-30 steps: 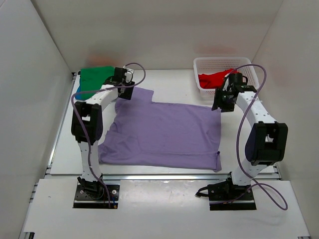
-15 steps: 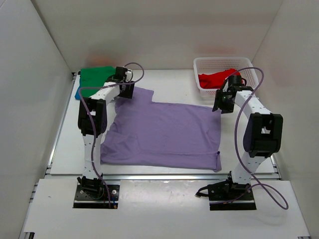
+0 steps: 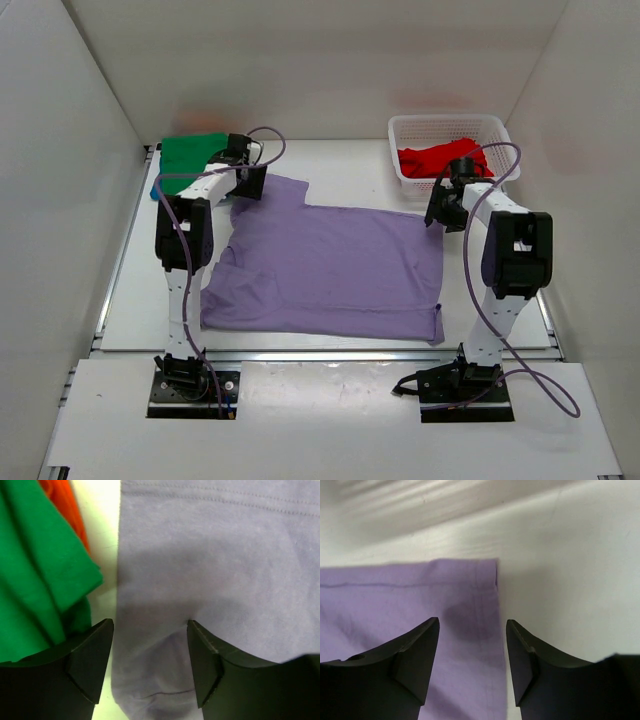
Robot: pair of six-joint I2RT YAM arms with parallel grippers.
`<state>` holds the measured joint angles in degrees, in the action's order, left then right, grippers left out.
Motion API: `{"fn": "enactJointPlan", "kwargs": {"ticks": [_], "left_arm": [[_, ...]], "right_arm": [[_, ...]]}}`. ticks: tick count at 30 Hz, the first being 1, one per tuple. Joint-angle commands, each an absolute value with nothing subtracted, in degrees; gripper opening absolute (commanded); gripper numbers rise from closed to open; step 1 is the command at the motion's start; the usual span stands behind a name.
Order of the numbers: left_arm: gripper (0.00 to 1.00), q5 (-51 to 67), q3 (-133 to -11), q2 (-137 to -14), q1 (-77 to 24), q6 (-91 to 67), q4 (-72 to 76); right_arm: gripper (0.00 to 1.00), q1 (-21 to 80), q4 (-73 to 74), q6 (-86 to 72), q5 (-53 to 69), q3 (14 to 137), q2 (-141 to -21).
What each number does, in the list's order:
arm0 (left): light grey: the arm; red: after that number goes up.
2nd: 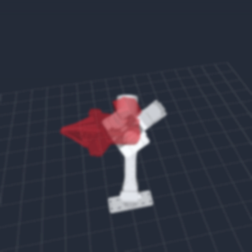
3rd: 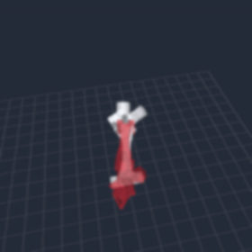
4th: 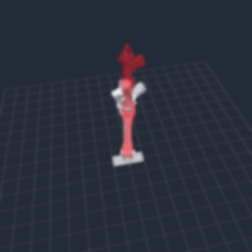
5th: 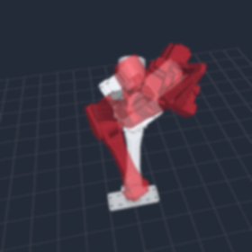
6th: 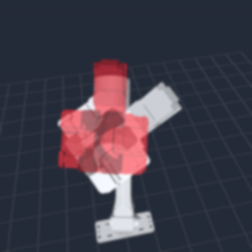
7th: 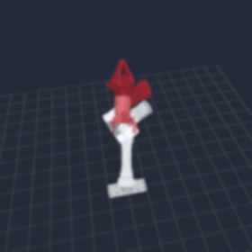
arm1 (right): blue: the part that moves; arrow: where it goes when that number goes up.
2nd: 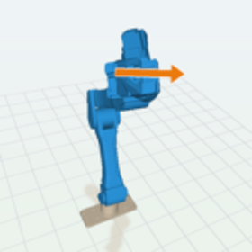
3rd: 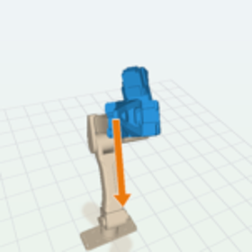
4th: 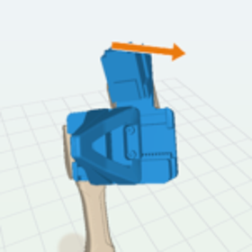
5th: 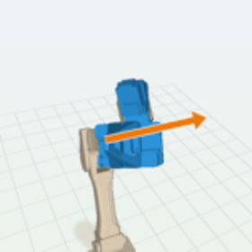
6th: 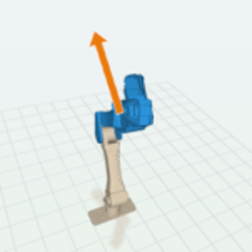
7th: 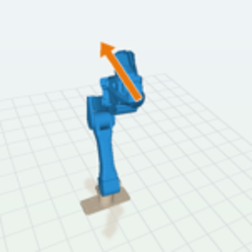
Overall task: Fold and stack the t-shirts
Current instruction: Grap the side of the flattened tshirt furthest away from the robot with both arms, then fold the other side of the tshirt into a rectangle
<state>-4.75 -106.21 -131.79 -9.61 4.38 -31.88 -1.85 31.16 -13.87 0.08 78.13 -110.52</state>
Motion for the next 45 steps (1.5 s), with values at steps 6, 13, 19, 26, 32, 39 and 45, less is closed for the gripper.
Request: {"fn": "enactJointPlan", "kwargs": {"ticks": [6, 13, 19, 26, 32, 39, 45], "left_arm": [[0.61, -2.46, -112.14, -134.11, -10.20, 5.98, -37.42], [0.08, -3.60, -117.51, -137.29, -11.34, 6.94, -40.96], [0.00, -2.73, -114.88, -135.09, -10.73, 6.24, -38.41], [0.00, -0.26, -110.40, -127.28, -9.93, 4.49, -32.88], [0.00, 1.49, -107.68, -119.81, -9.40, 5.71, -33.65], [0.00, 2.81, -88.72, -105.76, -8.88, 5.63, -29.27], [0.00, 2.81, -74.91, -95.03, -8.09, 5.36, -26.81]], "right_arm": [[0.55, -1.58, 25.22, -16.44, -3.34, 80.59, -113.81], [0.38, -1.58, 25.40, -16.00, -3.52, 82.70, -116.10], [0.00, -1.58, 22.59, -14.94, -3.69, 81.04, -114.53], [0.00, -1.23, 18.12, -13.54, -2.91, 78.49, -109.17], [0.00, -2.72, 16.43, -11.78, 2.62, 74.44, -103.19], [0.00, -4.05, 17.66, -9.32, 11.41, 68.92, -96.52], [0.00, -5.53, 16.70, -10.02, 13.97, 60.65, -87.90]]}}
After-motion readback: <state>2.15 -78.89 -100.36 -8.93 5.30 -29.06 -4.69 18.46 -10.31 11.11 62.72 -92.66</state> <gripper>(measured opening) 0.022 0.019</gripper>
